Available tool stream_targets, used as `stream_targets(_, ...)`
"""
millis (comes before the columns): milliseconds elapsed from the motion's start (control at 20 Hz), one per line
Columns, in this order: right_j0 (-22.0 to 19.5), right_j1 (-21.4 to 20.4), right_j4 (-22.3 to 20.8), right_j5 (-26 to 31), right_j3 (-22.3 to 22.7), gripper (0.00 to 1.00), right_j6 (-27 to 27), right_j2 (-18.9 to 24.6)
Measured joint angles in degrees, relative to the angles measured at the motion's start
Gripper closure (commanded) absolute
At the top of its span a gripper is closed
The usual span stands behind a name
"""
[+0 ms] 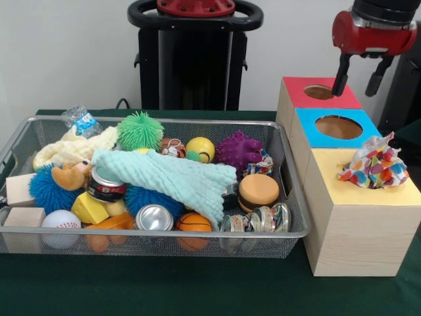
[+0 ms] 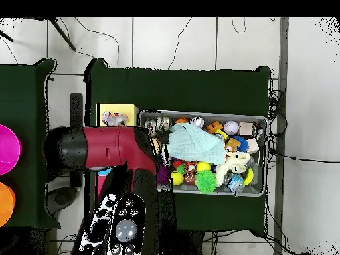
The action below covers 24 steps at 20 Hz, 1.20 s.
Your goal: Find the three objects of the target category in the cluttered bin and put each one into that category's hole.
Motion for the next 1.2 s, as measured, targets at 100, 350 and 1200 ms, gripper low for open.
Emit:
stream_targets(100,0.1,0.0,0.0,-0.4,-0.1,0.00,0.0,0.0)
stream_targets(350,0.2,0.6,0.0,-2.5,-0.2,0.00,0.0,-0.1)
stream_targets(1200,2.5,4.9,0.8,-5.8,-5.8,0.00,0.1,-1.4)
